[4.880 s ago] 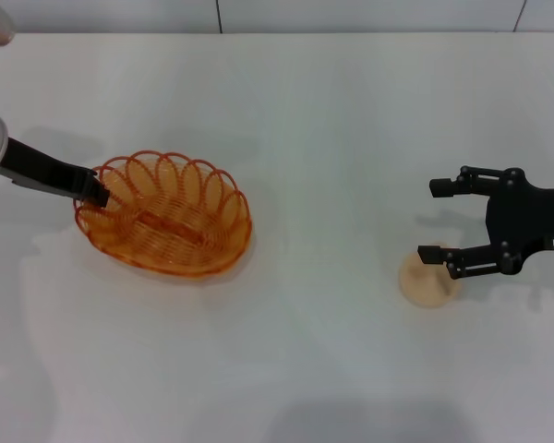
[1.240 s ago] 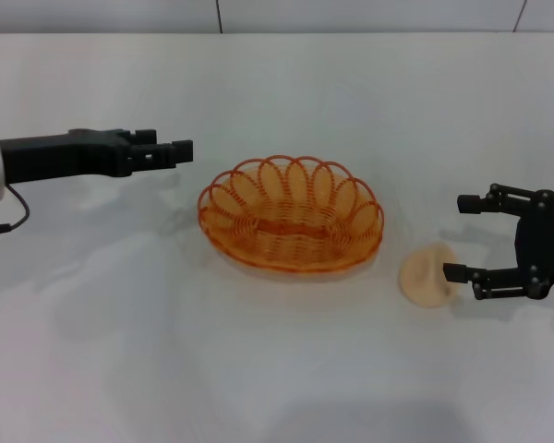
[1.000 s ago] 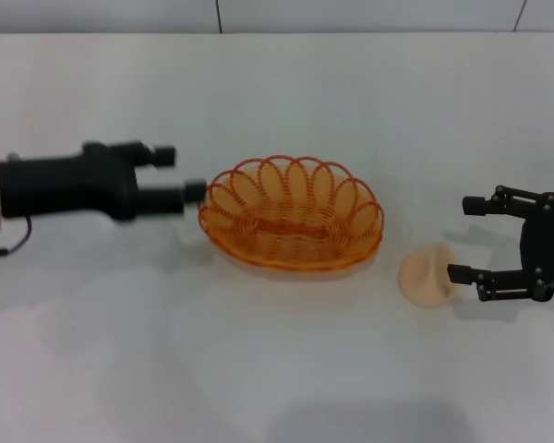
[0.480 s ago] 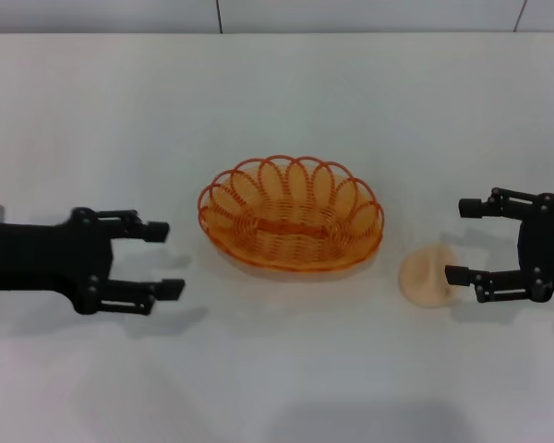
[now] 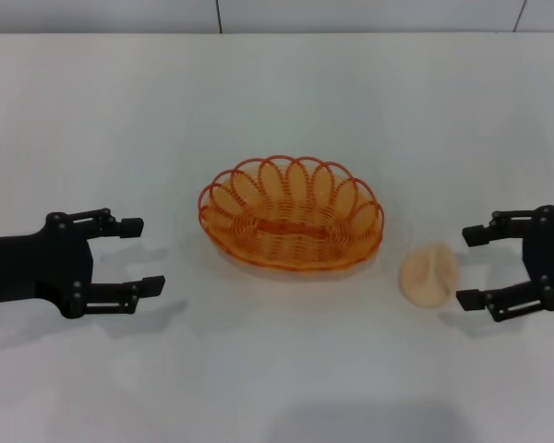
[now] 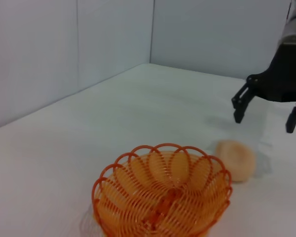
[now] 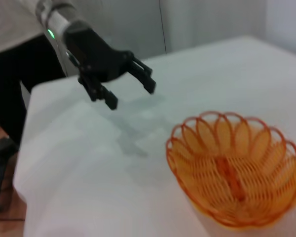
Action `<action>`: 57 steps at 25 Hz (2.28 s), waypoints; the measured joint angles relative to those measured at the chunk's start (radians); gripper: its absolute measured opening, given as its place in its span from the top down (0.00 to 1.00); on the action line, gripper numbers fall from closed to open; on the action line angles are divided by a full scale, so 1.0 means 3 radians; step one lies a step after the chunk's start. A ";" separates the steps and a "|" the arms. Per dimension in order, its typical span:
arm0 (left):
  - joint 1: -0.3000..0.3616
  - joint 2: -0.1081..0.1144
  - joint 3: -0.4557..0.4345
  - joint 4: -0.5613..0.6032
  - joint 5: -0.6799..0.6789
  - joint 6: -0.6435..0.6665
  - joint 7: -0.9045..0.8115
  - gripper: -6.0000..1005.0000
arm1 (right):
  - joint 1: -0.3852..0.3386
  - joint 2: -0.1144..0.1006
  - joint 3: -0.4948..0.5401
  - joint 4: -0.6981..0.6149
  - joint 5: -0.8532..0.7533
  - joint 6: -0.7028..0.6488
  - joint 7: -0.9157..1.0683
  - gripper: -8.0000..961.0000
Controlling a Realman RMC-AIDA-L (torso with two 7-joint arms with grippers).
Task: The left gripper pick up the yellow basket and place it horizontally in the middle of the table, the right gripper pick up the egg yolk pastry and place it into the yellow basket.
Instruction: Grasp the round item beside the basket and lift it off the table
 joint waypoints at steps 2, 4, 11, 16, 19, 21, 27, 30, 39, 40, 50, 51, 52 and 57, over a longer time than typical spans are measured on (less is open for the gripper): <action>0.0004 -0.0007 -0.0001 -0.0035 0.0001 -0.0011 0.0066 0.19 | 0.0061 0.0011 -0.0055 -0.0024 -0.0058 0.0073 0.0166 0.10; 0.0002 -0.0019 -0.0001 -0.0051 0.0001 -0.0008 0.0110 0.19 | 0.0097 0.0021 -0.0120 -0.0031 -0.0076 0.0196 0.0309 0.10; -0.0029 -0.0033 0.0032 -0.0035 0.0030 0.0019 0.0046 0.19 | 0.0138 0.0037 -0.0559 -0.0007 -0.0144 0.0620 0.0707 0.11; -0.0032 -0.0035 0.0115 -0.0010 0.0042 0.0027 -0.0060 0.19 | 0.0138 0.0040 -0.0704 0.0007 -0.0215 0.0793 0.0816 0.15; -0.0032 -0.0035 0.0121 0.0015 0.0043 0.0031 -0.0068 0.19 | 0.0138 0.0044 -0.0727 0.0019 -0.0213 0.0829 0.0823 0.19; -0.0032 -0.0037 0.0121 0.0021 0.0043 0.0042 -0.0071 0.19 | 0.0138 0.0045 -0.0722 0.0037 -0.0189 0.0833 0.0822 0.21; -0.0033 -0.0039 0.0120 0.0022 0.0028 0.0067 -0.0077 0.19 | 0.0138 0.0049 -0.0747 0.0055 -0.0166 0.0821 0.0755 0.38; -0.0032 -0.0039 0.0107 0.0022 0.0018 0.0069 -0.0077 0.19 | 0.0138 0.0052 -0.0787 0.0064 -0.0147 0.0838 0.0720 0.50; -0.0032 -0.0066 0.0095 0.0023 0.0004 0.0063 -0.0077 0.19 | 0.0138 0.0052 -0.0798 0.0141 0.0047 0.0852 0.0530 0.72; -0.0032 -0.0066 0.0095 0.0028 -0.0001 0.0066 -0.0077 0.19 | 0.0138 0.0053 -0.0796 0.0142 0.0048 0.0852 0.0519 0.73; -0.0033 -0.0081 0.0095 0.0061 -0.0013 0.0068 -0.0077 0.20 | 0.0124 0.0037 -0.0756 0.0112 0.0051 0.0813 0.0493 0.87; -0.0033 -0.0082 0.0095 0.0061 -0.0013 0.0068 -0.0077 0.20 | 0.0124 0.0036 -0.0742 0.0112 0.0051 0.0800 0.0486 0.88; -0.0033 -0.0082 0.0095 0.0062 -0.0014 0.0068 -0.0077 0.20 | 0.0123 0.0035 -0.0716 0.0111 0.0051 0.0776 0.0476 0.88; -0.0026 -0.0082 0.0094 0.0063 -0.0016 0.0077 -0.0070 0.20 | 0.0131 0.0021 -0.0432 0.0004 0.0049 0.0485 0.0448 0.92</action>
